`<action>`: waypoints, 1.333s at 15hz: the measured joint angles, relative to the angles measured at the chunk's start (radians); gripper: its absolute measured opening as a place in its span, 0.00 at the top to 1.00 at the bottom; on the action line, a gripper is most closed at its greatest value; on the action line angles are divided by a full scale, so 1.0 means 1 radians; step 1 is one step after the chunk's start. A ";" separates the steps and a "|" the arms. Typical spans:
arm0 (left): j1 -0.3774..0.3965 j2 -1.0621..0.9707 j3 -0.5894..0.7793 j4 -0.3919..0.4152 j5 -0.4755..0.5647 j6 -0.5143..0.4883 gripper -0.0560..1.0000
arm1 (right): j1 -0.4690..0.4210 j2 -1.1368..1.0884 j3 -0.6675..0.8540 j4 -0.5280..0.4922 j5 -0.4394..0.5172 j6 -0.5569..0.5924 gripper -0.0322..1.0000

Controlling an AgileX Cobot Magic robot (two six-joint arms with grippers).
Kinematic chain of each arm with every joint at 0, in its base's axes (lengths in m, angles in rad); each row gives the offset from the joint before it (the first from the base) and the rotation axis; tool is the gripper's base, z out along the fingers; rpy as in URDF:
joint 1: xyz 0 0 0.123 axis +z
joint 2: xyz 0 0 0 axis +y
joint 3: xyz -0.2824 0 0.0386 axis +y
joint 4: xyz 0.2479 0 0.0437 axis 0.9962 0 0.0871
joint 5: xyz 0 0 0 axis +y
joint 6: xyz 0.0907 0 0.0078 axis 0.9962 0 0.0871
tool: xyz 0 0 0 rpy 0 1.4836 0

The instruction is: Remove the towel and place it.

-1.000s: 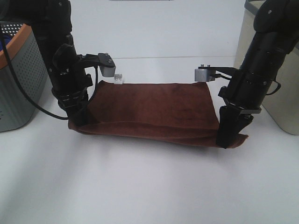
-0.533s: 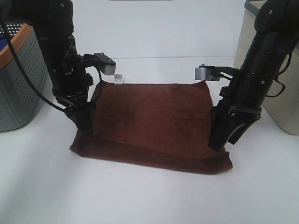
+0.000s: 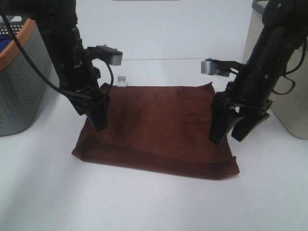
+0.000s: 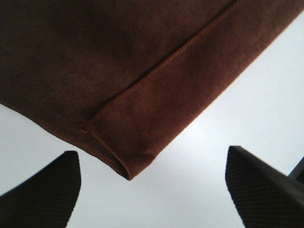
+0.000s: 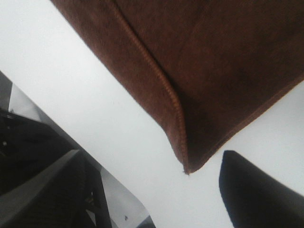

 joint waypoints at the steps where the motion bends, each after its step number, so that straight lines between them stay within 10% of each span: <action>1: 0.000 -0.011 -0.030 -0.001 -0.001 -0.043 0.17 | 0.000 -0.011 -0.040 0.000 0.000 0.061 0.31; 7: 0.000 -0.127 -0.172 -0.001 0.001 -0.327 0.15 | 0.000 -0.129 -0.318 -0.059 0.001 0.339 0.31; 10: 0.037 -0.213 -0.278 0.104 0.003 -0.451 0.16 | -0.005 -0.212 -0.464 -0.266 0.005 0.486 0.31; 20: 0.474 -0.501 -0.098 0.188 0.005 -0.475 0.18 | -0.349 -0.459 -0.319 -0.319 0.006 0.477 0.31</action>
